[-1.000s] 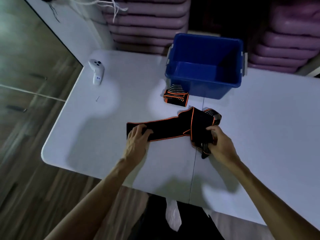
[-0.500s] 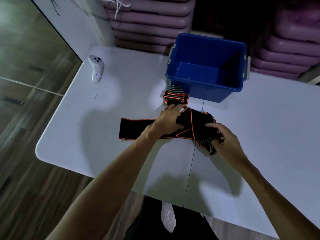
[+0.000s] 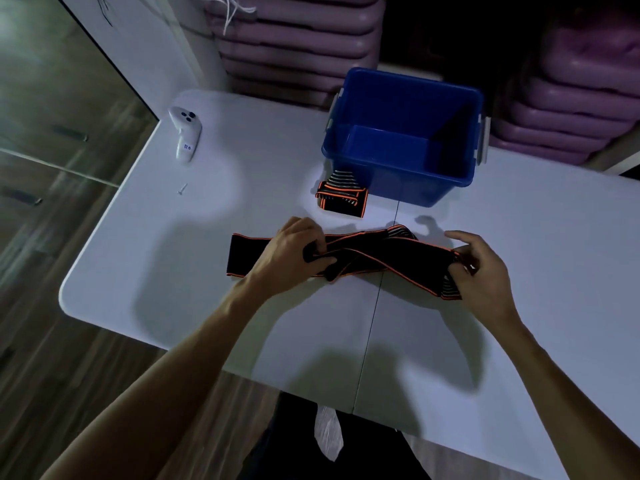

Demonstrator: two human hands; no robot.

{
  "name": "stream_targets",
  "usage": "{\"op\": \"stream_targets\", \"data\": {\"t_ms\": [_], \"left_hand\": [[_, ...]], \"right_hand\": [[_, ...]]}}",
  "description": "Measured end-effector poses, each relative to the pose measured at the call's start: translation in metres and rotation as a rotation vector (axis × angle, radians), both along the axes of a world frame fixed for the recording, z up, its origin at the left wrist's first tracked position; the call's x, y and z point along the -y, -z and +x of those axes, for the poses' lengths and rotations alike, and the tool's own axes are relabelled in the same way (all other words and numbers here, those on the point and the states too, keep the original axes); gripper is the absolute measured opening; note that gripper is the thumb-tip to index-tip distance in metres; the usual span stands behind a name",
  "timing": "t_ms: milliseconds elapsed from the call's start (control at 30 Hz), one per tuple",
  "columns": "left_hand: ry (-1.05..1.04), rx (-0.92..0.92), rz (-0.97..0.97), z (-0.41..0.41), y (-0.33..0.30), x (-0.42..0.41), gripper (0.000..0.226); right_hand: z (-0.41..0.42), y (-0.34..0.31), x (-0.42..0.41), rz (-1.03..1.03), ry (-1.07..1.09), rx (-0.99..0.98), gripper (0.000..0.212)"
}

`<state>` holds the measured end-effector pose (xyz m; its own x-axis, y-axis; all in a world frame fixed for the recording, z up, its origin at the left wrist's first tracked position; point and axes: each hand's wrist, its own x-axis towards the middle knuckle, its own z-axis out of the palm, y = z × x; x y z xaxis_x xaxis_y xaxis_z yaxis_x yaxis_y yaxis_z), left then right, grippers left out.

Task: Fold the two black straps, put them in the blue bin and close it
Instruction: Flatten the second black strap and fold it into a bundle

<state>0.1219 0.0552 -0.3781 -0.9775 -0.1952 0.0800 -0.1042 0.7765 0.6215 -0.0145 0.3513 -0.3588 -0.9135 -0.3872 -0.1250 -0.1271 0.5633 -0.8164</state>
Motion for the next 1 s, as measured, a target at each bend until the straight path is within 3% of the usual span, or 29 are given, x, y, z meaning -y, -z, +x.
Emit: {"op": "stream_targets", "data": {"t_ms": [167, 233, 333, 433, 667, 1000], "left_hand": [[0.076, -0.088, -0.179, 0.046, -0.033, 0.022, 0.026], [0.018, -0.018, -0.2, 0.058, -0.039, 0.04, 0.035], [-0.228, 0.16, -0.059, 0.064, -0.042, 0.073, 0.038], [-0.273, 0.261, -0.153, 0.062, -0.038, 0.095, 0.031], [-0.137, -0.035, -0.462, 0.081, -0.02, 0.09, 0.004], [-0.125, -0.205, -0.568, 0.085, -0.024, 0.087, 0.006]], "right_hand": [[-0.001, -0.004, 0.017, -0.041, -0.089, 0.02, 0.04], [-0.001, -0.005, 0.032, -0.063, -0.125, 0.022, 0.035], [-0.003, -0.005, 0.053, -0.048, -0.165, -0.045, 0.027], [-0.01, -0.001, 0.071, 0.024, -0.196, -0.135, 0.023], [-0.019, 0.003, 0.087, 0.078, -0.177, -0.202, 0.021], [-0.003, 0.021, 0.085, 0.232, -0.255, -0.301, 0.022]]}}
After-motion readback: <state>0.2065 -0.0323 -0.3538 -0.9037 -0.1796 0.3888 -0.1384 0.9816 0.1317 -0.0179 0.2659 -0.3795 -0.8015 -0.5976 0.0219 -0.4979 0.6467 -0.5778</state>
